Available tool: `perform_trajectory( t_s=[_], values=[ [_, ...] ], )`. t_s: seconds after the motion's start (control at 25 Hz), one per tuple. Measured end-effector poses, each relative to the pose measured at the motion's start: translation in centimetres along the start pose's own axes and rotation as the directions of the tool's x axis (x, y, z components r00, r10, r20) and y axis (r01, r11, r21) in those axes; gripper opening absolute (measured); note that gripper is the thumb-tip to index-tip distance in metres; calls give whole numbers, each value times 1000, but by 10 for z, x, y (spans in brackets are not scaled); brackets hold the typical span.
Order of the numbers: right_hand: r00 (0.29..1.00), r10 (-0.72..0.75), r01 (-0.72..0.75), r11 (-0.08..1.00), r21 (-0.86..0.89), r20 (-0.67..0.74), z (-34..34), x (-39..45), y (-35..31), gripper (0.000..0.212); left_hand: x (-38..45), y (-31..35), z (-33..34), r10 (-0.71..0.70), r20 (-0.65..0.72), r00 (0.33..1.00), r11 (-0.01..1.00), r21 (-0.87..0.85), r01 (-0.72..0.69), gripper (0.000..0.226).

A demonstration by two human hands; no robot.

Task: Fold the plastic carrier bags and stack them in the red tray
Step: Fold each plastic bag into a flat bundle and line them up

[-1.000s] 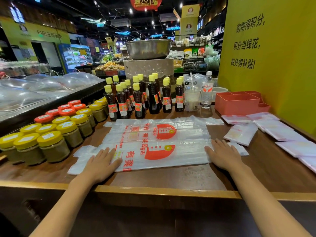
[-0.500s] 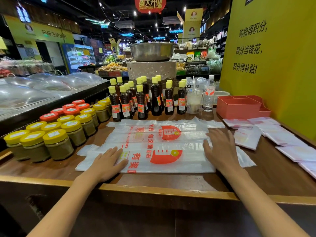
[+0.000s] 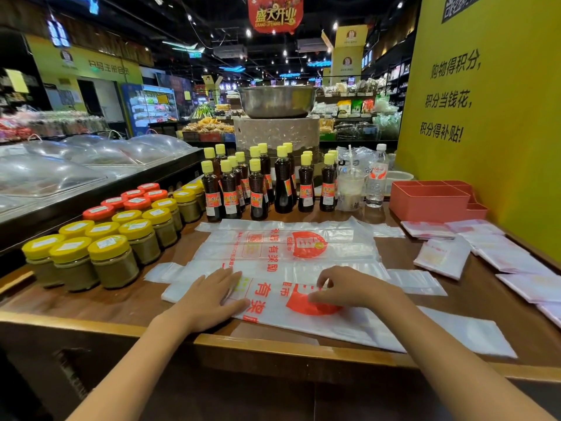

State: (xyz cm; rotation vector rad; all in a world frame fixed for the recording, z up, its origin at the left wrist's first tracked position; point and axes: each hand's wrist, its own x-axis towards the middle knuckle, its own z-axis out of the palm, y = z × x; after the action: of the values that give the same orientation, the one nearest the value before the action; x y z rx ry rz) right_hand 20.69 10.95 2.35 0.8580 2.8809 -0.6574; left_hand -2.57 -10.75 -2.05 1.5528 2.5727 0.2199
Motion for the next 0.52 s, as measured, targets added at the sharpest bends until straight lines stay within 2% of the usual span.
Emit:
perform_trajectory(
  t_s=[0.12,0.28,0.4,0.52],
  values=[
    [998,35,-32,998,-58,54,-3,-1,-6,52,-1,6,1,-24,-40,999,999,24,25,100],
    [998,11,-7,998,-61,60,0,-4,-11,41,-3,10,0,-36,-97,995,999,23,39,114],
    [999,-21,21,1000,3,30,-4,-8,-10,25,-3,15,-4,-46,-203,978,999,-3,46,98],
    [999,-42,41,998,44,30,-6,-12,-6,24,-1,21,-8,-41,-284,958,999,-15,38,87]
  ],
)
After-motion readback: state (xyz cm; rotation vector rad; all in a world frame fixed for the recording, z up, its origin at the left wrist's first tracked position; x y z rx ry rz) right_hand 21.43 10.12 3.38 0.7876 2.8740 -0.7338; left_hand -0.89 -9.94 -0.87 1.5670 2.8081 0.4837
